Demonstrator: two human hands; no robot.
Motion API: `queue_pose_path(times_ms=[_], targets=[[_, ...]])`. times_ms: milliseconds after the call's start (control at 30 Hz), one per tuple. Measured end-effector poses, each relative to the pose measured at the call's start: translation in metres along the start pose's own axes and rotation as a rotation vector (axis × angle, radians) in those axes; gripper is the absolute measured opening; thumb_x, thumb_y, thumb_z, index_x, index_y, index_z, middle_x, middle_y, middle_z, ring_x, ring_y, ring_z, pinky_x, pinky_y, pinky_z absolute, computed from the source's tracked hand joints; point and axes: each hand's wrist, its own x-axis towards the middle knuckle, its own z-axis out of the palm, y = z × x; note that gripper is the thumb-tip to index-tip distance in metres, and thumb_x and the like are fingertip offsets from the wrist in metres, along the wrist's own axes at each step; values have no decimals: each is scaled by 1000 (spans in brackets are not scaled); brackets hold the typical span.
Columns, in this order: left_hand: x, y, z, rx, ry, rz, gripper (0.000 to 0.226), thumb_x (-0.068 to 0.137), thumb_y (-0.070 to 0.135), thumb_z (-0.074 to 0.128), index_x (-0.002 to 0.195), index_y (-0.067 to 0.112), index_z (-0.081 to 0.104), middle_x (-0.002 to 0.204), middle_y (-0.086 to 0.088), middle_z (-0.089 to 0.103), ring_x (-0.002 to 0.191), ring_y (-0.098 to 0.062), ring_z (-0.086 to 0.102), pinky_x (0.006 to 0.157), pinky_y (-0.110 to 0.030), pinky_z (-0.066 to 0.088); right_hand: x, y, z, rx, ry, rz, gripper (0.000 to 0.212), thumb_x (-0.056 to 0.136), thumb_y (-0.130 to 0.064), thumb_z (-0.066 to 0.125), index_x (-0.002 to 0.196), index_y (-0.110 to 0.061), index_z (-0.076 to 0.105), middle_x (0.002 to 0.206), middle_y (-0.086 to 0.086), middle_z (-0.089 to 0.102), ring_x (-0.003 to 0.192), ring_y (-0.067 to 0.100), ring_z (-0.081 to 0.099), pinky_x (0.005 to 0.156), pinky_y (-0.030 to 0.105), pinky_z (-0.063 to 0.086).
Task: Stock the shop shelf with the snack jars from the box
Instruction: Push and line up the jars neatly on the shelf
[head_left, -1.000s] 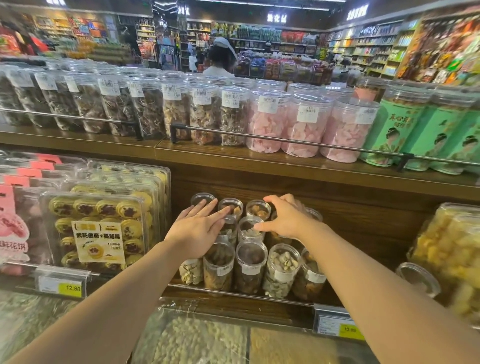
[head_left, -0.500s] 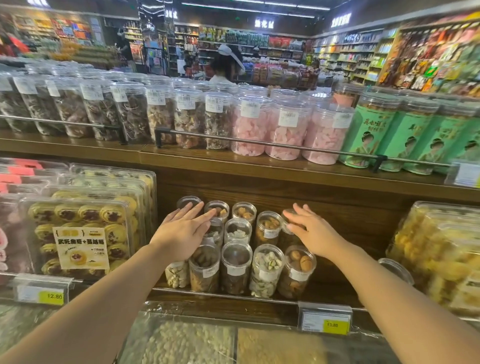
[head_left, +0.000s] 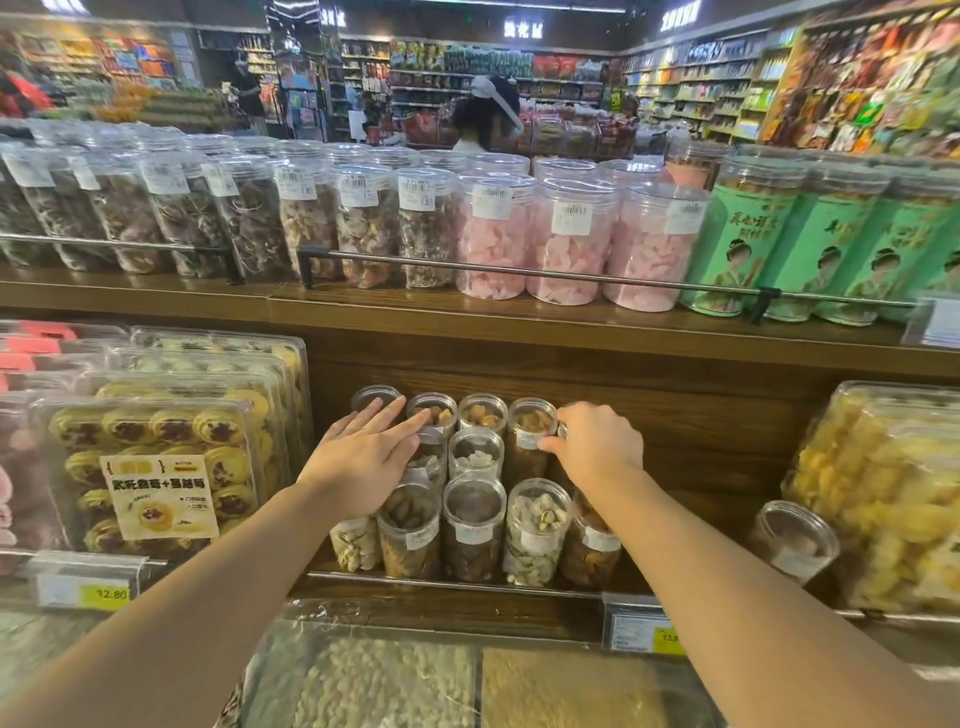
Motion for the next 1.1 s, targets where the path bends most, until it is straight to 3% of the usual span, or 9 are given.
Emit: queue_pose_path(times_ms=[133,267,333,533,633,767,867,1000,1100], targets=[[1,-1,1,-7,3,2,51,107,54,11,157,52,12,169,15,2,155,-9,-7,123,-35,-4,5,0,-5,63,-85,-1,55,90,-53,69,134,-21,62,123,5,69,111,25,66,85,35,55],[1,-2,2,-14,7,1,51,106,55,10,157,53,12,169,15,2,155,-9,-6,124,-35,-3,4,20,-20,288,-174,-42,79,90,-56,67,156,-25,36,160,7,38,146,30,37,115,48,39],[2,-2,3,-13,8,0,50,106,54,10,157,53,12,169,15,2,155,-9,-6,124,-36,-3,-9,37,-30,359,-153,-67,78,89,-56,68,155,-26,38,164,3,30,150,27,28,120,45,30],[0,1,-1,-30,1,-8,50,106,54,11,157,53,12,168,15,1,155,-9,-7,125,-37,-3,-65,75,-21,384,-270,-199,72,76,-57,80,139,-28,61,133,-13,52,123,8,50,102,25,40],[0,1,-2,-24,-13,-11,50,107,53,11,157,53,11,168,15,0,155,-9,-7,125,-36,-3,-57,70,-15,389,-244,-187,66,79,-55,78,137,-26,63,125,-10,59,115,11,55,99,30,46],[1,0,0,-17,-18,-8,50,106,55,10,156,54,11,168,16,-1,155,-8,-9,124,-35,-4,-44,61,-12,437,-229,-195,54,89,-41,75,137,-21,63,148,0,53,138,19,45,114,34,32],[1,-1,1,-17,-12,-8,50,106,56,10,155,55,11,168,17,0,155,-8,-9,124,-35,-4,-37,60,-4,420,-203,-199,45,95,-37,68,137,-20,64,152,-2,46,140,19,38,115,35,28],[2,-1,1,-14,-10,-16,50,105,56,10,155,55,11,168,17,-1,155,-8,-9,124,-35,-5,-32,49,9,316,-82,-193,41,99,-40,61,135,-21,66,125,-5,45,117,16,38,105,36,41],[1,1,0,-10,-14,-21,50,105,56,9,156,55,10,168,17,-2,155,-8,-9,123,-35,-5,-27,33,10,307,-93,-219,44,101,-41,56,141,-20,60,120,-2,47,117,20,41,105,36,41]])
